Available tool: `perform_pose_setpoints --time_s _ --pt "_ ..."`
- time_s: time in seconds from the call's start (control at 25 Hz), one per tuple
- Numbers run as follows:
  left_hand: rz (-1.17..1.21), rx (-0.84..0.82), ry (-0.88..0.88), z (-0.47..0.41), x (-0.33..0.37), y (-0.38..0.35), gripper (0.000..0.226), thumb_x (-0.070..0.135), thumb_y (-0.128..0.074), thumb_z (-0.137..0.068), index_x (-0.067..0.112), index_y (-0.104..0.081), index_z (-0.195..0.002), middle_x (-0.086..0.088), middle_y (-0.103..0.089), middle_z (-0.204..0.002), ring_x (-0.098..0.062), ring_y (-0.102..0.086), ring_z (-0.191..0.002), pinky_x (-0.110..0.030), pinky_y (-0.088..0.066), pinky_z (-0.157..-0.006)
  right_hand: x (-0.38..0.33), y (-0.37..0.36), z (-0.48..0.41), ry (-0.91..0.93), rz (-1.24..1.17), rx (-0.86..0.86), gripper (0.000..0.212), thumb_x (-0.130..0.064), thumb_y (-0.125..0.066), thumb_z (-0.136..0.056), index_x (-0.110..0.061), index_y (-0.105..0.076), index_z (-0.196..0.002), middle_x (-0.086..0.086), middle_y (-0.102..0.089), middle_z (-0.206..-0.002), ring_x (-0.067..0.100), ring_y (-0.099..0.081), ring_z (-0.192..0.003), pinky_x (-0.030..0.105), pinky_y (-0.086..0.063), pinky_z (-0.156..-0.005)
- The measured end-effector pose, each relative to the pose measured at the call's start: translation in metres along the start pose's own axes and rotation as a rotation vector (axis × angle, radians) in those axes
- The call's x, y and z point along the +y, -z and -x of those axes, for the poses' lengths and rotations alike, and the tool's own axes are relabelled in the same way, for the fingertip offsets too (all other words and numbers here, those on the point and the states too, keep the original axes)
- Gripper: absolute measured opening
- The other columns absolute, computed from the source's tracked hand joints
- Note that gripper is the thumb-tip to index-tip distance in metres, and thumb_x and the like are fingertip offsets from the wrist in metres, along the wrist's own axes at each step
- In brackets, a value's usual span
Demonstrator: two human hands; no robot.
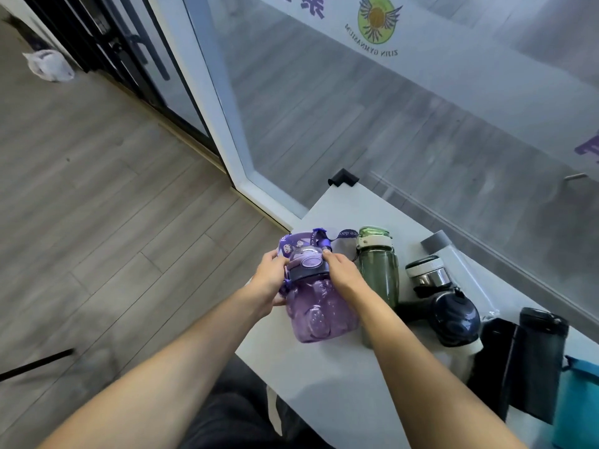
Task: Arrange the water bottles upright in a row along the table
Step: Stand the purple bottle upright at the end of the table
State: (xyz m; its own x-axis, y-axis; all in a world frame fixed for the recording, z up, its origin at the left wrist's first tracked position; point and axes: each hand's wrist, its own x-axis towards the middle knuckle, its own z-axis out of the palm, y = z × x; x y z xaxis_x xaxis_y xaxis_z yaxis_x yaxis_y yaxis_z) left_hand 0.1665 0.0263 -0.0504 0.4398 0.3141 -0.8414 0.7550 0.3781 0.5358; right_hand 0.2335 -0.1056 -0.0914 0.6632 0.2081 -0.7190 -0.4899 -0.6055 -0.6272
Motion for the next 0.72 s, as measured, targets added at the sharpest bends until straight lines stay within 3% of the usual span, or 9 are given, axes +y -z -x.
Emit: perform_pose_setpoints --time_s 0.2,0.36,0.44,0.52,0.64,0.72 --pt "0.066 0.013 -0.198 0.001 0.02 -0.004 0.04 0.013 -0.046 -0.095 0.03 -0.05 -0.13 0.003 -0.056 -0.084 -0.013 -0.047 -0.072 -0.033 -0.049 -0.068 -0.008 0.01 0.011 0.183 -0.315 0.146 0.014 -0.031 -0.053 -0.103 -0.024 -0.06 -0.113 -0.002 -0.065 -0.112 0.011 -0.057 -0.098 0.018 -0.043 -0.076" --pt "0.069 0.029 -0.446 -0.004 0.035 -0.006 0.035 0.012 -0.046 -0.099 0.021 -0.053 -0.132 0.0 -0.06 -0.09 -0.005 -0.053 -0.065 -0.027 -0.048 -0.065 -0.015 0.018 0.019 0.29 -0.444 0.216 0.03 -0.031 -0.057 -0.101 -0.026 -0.059 -0.13 -0.012 -0.066 -0.108 0.006 -0.064 -0.102 0.019 -0.049 -0.086" --pt "0.085 0.002 -0.523 -0.005 0.04 -0.008 0.029 0.017 -0.043 -0.103 0.017 -0.057 -0.129 -0.001 -0.064 -0.095 -0.006 -0.059 -0.072 -0.029 -0.052 -0.072 -0.021 0.02 0.022 0.331 -0.519 0.266 0.027 -0.031 -0.055 -0.103 -0.024 -0.06 -0.129 -0.01 -0.068 -0.107 0.005 -0.064 -0.099 0.02 -0.05 -0.09" --pt "0.064 -0.035 -0.57 -0.006 0.04 -0.008 0.031 0.024 -0.039 -0.107 0.015 -0.062 -0.126 0.004 -0.067 -0.095 -0.005 -0.062 -0.081 -0.031 -0.053 -0.08 -0.024 0.023 0.027 0.378 -0.576 0.313 0.025 -0.03 -0.053 -0.104 -0.019 -0.064 -0.123 -0.003 -0.07 -0.105 0.002 -0.064 -0.091 0.015 -0.049 -0.084" --pt "-0.044 -0.022 -0.643 -0.014 0.032 -0.004 0.034 0.034 -0.04 -0.106 0.021 -0.069 -0.12 0.006 -0.069 -0.093 -0.009 -0.059 -0.084 -0.033 -0.051 -0.079 -0.02 0.026 0.038 0.393 -0.541 0.393 0.023 -0.032 -0.054 -0.103 -0.018 -0.068 -0.115 -0.004 -0.07 -0.095 -0.012 -0.06 -0.073 0.003 -0.042 -0.068" --pt "-0.098 -0.01 -0.685 -0.018 0.029 -0.002 0.035 0.044 -0.045 -0.1 0.026 -0.072 -0.111 0.003 -0.067 -0.089 -0.015 -0.055 -0.082 -0.038 -0.05 -0.079 -0.016 0.028 0.04 0.379 -0.503 0.44 0.021 -0.036 -0.057 -0.101 -0.022 -0.07 -0.111 -0.008 -0.072 -0.093 -0.014 -0.06 -0.071 0.004 -0.041 -0.064"
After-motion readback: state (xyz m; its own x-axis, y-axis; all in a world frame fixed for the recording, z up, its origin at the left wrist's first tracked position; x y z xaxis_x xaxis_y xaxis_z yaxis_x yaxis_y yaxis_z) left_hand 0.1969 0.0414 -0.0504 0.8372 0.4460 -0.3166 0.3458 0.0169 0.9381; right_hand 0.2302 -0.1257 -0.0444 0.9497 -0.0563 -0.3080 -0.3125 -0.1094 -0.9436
